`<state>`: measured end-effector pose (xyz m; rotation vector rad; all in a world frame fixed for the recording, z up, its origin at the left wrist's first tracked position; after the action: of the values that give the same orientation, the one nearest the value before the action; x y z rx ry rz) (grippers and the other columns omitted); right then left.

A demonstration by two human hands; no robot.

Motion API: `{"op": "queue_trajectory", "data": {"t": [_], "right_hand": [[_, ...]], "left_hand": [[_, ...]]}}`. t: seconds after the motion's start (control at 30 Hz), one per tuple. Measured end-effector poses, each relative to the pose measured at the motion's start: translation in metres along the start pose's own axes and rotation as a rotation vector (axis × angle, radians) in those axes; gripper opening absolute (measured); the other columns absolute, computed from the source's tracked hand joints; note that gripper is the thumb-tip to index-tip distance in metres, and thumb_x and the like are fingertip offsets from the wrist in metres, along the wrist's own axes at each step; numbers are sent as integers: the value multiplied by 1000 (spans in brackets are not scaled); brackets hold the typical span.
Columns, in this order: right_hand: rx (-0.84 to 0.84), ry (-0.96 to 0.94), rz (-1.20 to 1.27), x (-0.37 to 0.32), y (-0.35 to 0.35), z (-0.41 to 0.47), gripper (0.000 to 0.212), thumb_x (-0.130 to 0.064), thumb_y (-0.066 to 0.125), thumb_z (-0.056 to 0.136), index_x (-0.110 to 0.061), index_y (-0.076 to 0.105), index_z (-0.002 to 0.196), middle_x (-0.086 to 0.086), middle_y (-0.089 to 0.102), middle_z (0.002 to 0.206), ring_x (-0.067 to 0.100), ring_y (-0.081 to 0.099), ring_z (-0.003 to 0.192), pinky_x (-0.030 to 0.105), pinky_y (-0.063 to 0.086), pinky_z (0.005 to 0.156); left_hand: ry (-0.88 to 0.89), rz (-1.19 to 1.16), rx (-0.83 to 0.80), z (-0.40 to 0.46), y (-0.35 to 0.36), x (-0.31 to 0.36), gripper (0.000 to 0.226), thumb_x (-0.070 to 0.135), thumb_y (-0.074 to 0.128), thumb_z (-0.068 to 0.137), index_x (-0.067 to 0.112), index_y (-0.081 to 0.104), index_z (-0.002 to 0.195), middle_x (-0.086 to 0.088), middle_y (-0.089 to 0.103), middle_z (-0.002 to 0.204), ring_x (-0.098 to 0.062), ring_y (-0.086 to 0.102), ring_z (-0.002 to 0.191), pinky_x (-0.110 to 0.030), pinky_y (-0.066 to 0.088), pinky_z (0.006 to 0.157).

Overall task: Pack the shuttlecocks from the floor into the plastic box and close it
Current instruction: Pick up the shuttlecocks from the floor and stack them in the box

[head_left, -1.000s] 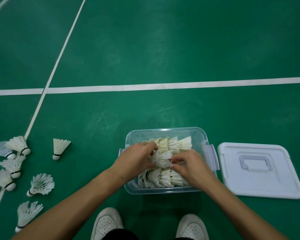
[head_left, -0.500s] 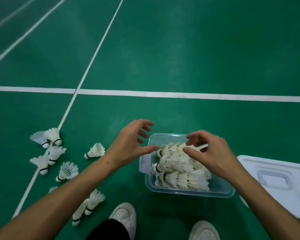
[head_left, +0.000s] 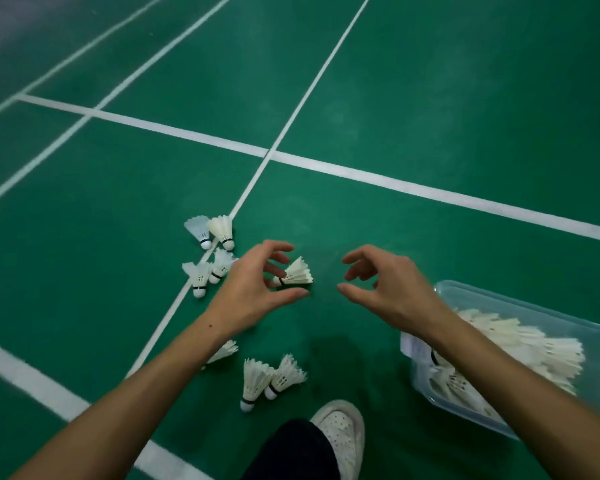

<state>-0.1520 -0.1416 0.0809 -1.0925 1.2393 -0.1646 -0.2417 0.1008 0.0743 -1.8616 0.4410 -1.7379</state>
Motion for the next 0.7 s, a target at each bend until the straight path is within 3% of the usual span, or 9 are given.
{"op": "queue_trajectory", "data": {"t": [0.2, 0.37, 0.43, 0.53, 0.63, 0.7], "right_hand": [[-131, -27, -63, -17, 64, 41, 44, -49, 79, 87, -33, 61, 124, -17, 74, 107, 12, 68, 103, 43, 58, 90], [-157, 17, -164, -15, 107, 69, 55, -42, 75, 91, -28, 52, 139, 2, 60, 131, 26, 59, 120, 44, 54, 95], [-151, 61, -193, -11, 120, 77, 63, -39, 76, 92, -30, 45, 147, 9, 52, 137, 31, 54, 124, 46, 54, 97], [-189, 103, -205, -4, 137, 85, 71, -32, 75, 94, -34, 38, 154, 15, 51, 137, 36, 53, 125, 48, 53, 98], [-225, 96, -219, 1, 151, 88, 71, -26, 73, 95, -35, 37, 155, 15, 59, 134, 38, 56, 121, 49, 54, 95], [-207, 78, -220, 3, 156, 88, 68, -21, 72, 95, -34, 40, 153, 12, 66, 131, 37, 58, 118, 48, 56, 89]], "left_hand": [[-131, 57, 37, -25, -43, -64, 73, 40, 96, 71, 30, 59, 133, 10, 64, 116, -9, 66, 99, -36, 60, 84], [-249, 228, -151, -40, -57, -105, 91, 49, 96, 66, 35, 50, 144, 6, 55, 137, -10, 60, 117, -38, 54, 103], [-310, 309, -256, -46, -55, -114, 102, 49, 96, 66, 38, 40, 151, 2, 44, 148, -16, 54, 126, -36, 49, 108], [-402, 412, -362, -59, -45, -124, 126, 45, 100, 60, 49, 19, 158, -2, 34, 147, -23, 52, 125, -40, 49, 108], [-453, 443, -392, -71, -30, -132, 146, 37, 102, 60, 59, -6, 156, 1, 32, 135, -23, 57, 109, -45, 53, 102], [-447, 420, -367, -72, -24, -138, 147, 31, 100, 66, 62, -13, 155, 2, 34, 130, -19, 58, 100, -44, 56, 96]]}}
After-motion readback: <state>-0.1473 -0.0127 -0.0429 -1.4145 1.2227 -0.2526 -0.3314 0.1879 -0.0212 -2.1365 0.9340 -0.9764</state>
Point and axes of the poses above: each hand's wrist, its own z-axis towards the middle knuckle, its own y-axis out of the palm, x = y × z, the point moved 1 cm from there along z, towards the middle knuckle
